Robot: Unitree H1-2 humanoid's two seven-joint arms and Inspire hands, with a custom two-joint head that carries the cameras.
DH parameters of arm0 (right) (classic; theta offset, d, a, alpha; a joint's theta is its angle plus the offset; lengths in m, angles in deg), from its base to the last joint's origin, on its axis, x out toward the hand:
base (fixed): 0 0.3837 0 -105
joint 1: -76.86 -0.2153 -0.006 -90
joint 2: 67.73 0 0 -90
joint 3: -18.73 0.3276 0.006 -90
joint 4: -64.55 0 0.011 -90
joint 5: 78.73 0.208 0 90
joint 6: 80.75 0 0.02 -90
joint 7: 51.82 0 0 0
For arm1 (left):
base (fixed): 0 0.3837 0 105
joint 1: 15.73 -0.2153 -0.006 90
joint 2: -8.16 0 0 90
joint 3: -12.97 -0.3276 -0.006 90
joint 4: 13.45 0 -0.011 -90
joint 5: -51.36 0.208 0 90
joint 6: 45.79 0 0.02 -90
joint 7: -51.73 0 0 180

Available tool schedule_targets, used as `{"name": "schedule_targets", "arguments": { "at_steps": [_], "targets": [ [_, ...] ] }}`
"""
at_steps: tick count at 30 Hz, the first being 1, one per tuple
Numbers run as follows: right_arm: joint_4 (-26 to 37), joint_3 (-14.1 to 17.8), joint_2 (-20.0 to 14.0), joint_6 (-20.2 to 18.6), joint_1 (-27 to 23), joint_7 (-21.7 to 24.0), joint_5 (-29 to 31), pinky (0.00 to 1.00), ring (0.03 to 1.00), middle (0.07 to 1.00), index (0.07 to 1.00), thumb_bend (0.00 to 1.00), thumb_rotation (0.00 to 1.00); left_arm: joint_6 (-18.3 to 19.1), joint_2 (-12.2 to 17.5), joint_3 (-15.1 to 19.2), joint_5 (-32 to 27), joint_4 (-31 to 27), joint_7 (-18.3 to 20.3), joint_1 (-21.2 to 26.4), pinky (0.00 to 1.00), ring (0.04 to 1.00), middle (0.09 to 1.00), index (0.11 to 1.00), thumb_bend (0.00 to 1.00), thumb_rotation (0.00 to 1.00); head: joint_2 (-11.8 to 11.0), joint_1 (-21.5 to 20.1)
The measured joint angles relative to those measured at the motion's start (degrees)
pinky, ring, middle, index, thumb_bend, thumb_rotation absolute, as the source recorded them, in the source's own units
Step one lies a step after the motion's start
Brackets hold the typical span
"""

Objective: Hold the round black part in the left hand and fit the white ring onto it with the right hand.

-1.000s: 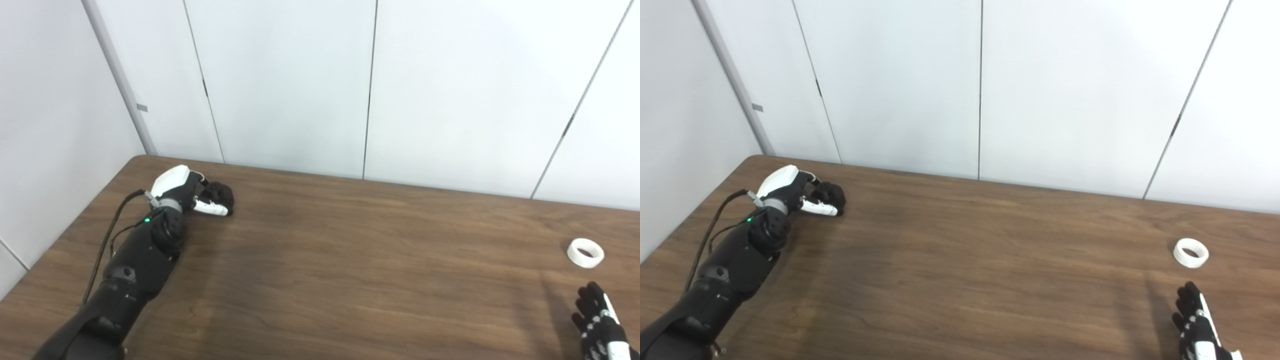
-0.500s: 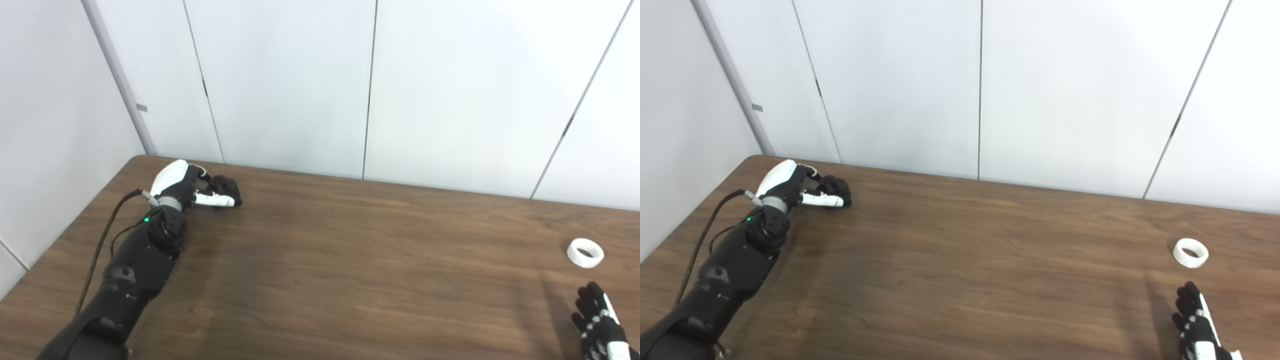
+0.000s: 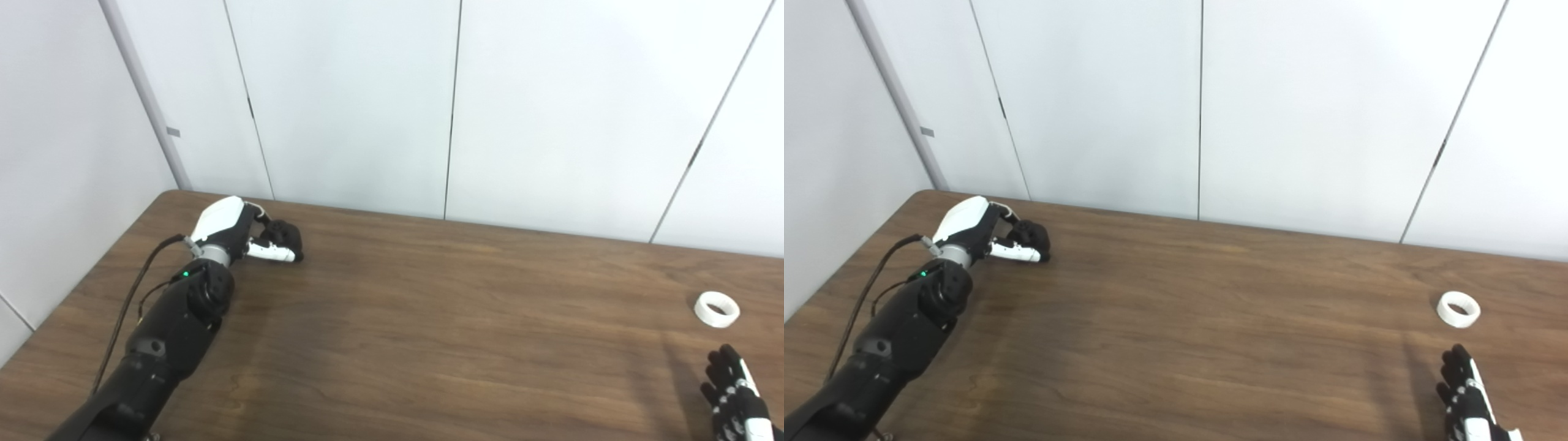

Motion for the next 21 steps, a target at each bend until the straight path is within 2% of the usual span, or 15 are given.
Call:
{"name": "schedule_targets", "arguments": {
  "at_steps": [5, 8, 14, 21],
  "targets": [
    [0.00, -0.02, 0.03, -0.04, 0.04, -0.05, -0.34, 0.99, 0.991, 0.979, 0.981, 0.54, 1.00, 0.89, -0.32, 0.14, 2.05, -9.75, 0.45, -4.18, 1.00, 0.891, 0.779, 0.486, 0.52, 0.05, 0.35, -0.53],
    [0.01, -0.03, 0.09, -0.03, 0.03, -0.06, -0.62, 0.99, 0.986, 0.976, 0.980, 0.54, 1.00, 3.17, -1.41, 0.63, 2.37, -16.44, 1.43, -6.38, 1.00, 0.895, 0.781, 0.486, 0.52, 0.05, 0.53, -0.88],
    [0.08, -0.03, 0.28, -0.07, -0.02, -0.08, -1.00, 0.98, 0.990, 0.977, 0.980, 0.56, 1.00, 5.83, -3.94, 0.27, 3.33, -26.64, 5.35, -10.05, 1.00, 0.884, 0.768, 0.486, 0.52, 0.05, 1.05, -1.76],
    [0.52, -0.07, 0.86, -0.72, 0.20, -0.10, -1.37, 0.99, 0.989, 0.979, 0.984, 0.53, 1.00, 7.29, -6.18, -1.97, 7.19, -37.68, 10.05, -13.48, 1.00, 0.880, 0.776, 0.485, 0.52, 0.05, 2.02, -3.43]
  ]
}}
